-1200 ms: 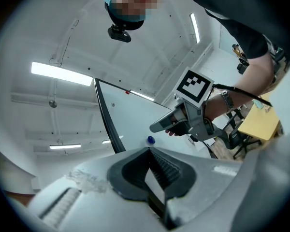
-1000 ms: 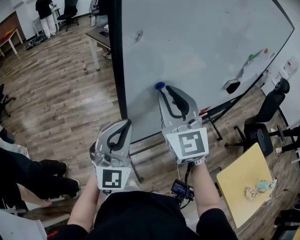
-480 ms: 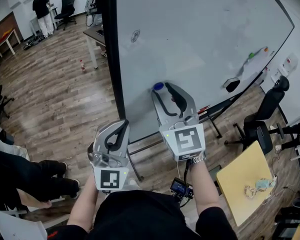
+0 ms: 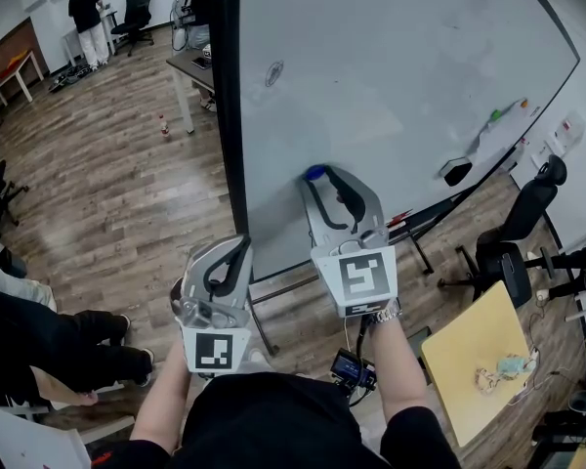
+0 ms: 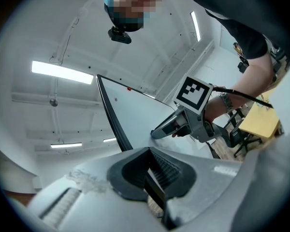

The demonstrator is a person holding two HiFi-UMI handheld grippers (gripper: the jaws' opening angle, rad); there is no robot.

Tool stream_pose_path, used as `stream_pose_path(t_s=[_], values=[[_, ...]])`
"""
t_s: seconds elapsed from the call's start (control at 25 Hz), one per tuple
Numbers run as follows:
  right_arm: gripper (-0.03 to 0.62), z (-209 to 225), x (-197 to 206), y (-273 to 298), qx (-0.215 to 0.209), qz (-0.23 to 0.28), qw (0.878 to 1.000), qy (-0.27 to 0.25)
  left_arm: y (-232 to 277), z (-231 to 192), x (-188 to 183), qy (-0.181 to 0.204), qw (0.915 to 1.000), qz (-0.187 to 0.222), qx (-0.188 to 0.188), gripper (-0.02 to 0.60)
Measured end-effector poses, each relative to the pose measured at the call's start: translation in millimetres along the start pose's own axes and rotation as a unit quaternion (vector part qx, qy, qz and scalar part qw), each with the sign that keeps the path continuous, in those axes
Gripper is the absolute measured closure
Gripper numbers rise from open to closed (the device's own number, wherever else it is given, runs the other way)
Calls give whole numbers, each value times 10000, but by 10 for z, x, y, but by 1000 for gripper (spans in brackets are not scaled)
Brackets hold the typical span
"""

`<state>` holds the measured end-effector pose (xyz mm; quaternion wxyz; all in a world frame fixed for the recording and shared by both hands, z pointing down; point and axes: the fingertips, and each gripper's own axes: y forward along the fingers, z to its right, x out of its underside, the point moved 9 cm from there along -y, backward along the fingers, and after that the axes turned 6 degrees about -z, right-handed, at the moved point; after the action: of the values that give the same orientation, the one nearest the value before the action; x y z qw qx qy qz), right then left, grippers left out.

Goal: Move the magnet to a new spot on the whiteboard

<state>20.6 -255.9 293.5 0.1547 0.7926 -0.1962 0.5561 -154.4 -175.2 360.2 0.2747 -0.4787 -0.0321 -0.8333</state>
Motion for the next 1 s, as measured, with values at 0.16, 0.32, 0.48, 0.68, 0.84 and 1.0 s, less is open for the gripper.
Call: stream_pose_path(t_s=[0.16, 0.32, 0.48, 0.68, 0.84, 1.0], values=[[465, -6, 4, -4, 5, -1, 10000, -6, 10, 9, 0, 34, 10000, 1, 14, 581], [465, -17, 10, 6, 46, 31, 10000, -44, 16, 6, 4, 24, 10000, 25, 8, 581], [464, -16, 14, 12, 126, 107, 9997, -201, 31, 8, 9, -3, 10000, 4, 2, 581], [464, -45, 74, 15, 256, 266, 9976, -587, 42, -14, 10, 19, 10000, 27, -13, 581], [464, -83, 119, 15, 399, 350, 9945, -904, 46, -19, 17, 7, 10000, 19, -22, 581], [464, -95, 122, 21, 442, 396, 9928, -1039, 41, -32, 33, -30, 10000, 13, -45, 581]])
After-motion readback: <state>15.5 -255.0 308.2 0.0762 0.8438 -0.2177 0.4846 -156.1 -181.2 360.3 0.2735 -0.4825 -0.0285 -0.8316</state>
